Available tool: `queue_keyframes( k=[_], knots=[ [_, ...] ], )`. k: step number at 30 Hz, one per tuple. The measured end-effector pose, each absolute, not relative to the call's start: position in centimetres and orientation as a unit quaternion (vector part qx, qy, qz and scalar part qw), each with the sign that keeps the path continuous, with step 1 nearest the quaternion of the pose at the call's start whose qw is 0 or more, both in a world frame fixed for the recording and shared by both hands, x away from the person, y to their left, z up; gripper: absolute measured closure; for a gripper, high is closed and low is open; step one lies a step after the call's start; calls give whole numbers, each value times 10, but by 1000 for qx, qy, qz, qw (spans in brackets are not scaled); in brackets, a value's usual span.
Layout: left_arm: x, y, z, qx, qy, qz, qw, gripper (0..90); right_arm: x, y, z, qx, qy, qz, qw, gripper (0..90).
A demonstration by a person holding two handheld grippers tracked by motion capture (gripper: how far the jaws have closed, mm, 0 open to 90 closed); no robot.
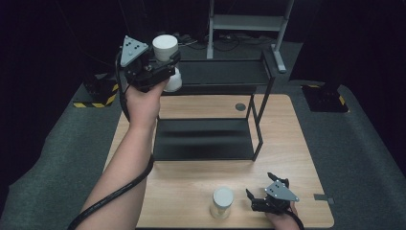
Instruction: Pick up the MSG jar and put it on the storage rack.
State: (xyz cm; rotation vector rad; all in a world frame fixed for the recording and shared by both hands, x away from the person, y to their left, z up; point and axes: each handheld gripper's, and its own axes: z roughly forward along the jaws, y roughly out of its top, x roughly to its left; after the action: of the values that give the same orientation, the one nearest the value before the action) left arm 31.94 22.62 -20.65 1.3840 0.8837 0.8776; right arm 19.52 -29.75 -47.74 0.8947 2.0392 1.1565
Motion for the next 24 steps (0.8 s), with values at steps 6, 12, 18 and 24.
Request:
queue_keyframes(
  k=[6, 12, 18, 24],
  knots=[
    [329, 221, -202, 595, 387, 383, 591, 341, 194, -298, -478, 339, 771, 440, 312, 0],
    [338, 215, -199, 597, 390, 385, 586, 340, 194, -299, -479, 339, 769, 443, 312, 0],
    [344, 209, -198, 598, 393, 388, 581, 341, 194, -300, -479, 339, 768, 445, 312, 0],
    [347, 206, -199, 597, 395, 386, 582, 340, 193, -300, -480, 337, 767, 445, 315, 0]
  ],
)
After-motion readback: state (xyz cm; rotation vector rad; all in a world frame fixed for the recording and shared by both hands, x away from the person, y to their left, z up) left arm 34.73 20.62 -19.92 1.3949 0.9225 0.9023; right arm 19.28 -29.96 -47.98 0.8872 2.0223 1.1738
